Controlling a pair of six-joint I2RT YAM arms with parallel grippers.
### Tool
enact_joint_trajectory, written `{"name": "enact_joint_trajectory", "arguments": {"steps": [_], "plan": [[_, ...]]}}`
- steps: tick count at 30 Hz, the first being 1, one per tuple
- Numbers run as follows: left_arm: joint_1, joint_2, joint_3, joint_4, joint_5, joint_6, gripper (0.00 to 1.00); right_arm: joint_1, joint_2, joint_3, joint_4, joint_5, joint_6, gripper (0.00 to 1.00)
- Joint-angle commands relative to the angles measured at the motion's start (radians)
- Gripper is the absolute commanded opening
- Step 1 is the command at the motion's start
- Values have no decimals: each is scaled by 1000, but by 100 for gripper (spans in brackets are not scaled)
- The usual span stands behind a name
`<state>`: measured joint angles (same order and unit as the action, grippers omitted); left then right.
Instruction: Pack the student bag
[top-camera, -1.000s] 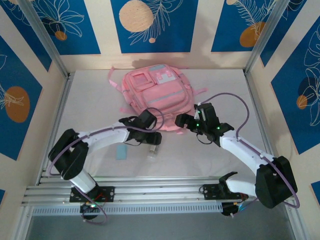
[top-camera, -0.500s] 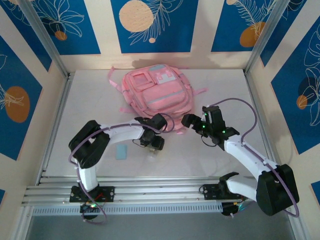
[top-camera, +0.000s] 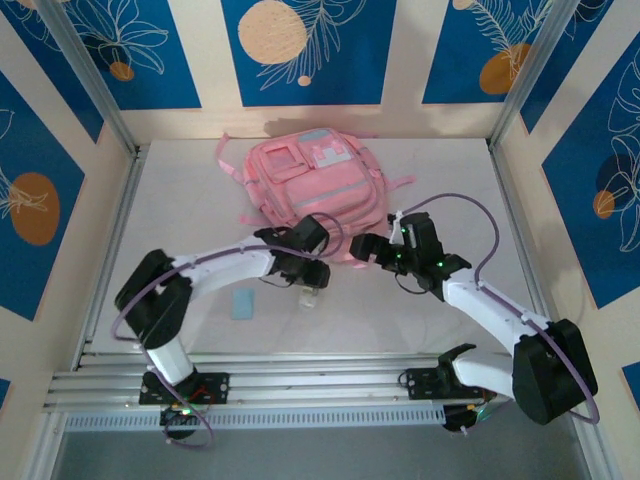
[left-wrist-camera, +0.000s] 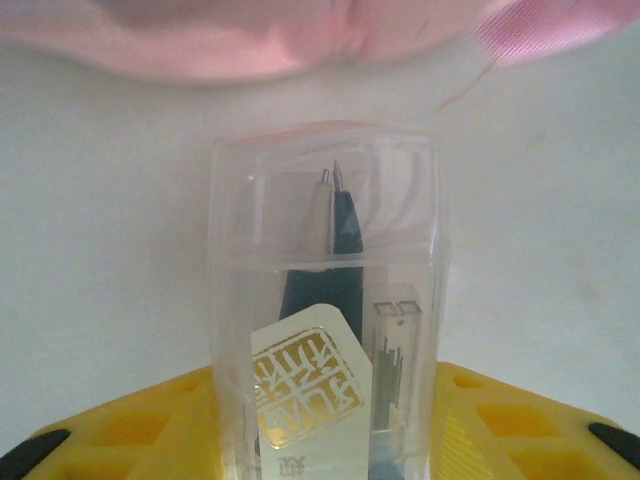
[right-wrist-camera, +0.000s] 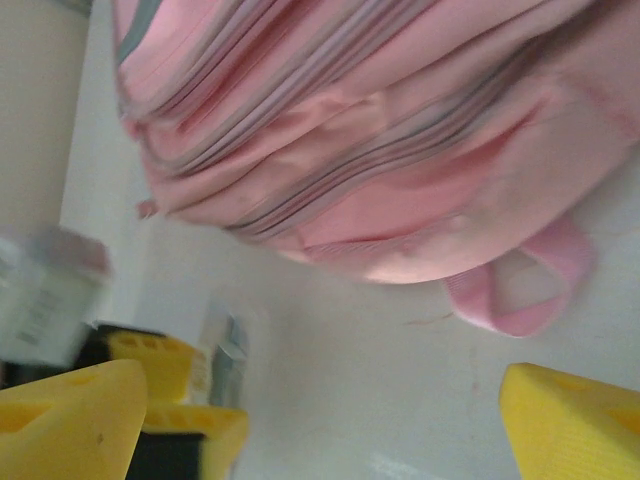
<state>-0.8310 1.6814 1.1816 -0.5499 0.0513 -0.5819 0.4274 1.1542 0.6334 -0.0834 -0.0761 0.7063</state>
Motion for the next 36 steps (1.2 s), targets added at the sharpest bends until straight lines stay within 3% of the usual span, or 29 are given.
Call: {"name": "enact_joint_trajectory", "arguments": {"steps": [1, 9, 16, 20, 29, 33, 36], "plan": [[65, -87, 50, 76, 57, -58, 47, 25, -3, 26, 66, -80, -55, 90], [202, -119, 26, 323, 166, -197, 43, 91, -5, 30, 140, -101, -143, 86], [207, -103, -19, 454, 266, -327, 42, 155, 121, 114, 243, -110, -197, 79], [208, -118, -61, 479, 264, -359, 42, 175, 201, 148, 303, -104, -188, 77], [207, -144, -85, 499, 271, -383, 43, 175, 314, 222, 323, -111, -186, 46], [208, -150, -89, 515, 270, -389, 43, 171, 332, 229, 315, -122, -173, 43], [209, -153, -89, 522, 274, -388, 45, 158, 337, 224, 313, -133, -156, 32]]}}
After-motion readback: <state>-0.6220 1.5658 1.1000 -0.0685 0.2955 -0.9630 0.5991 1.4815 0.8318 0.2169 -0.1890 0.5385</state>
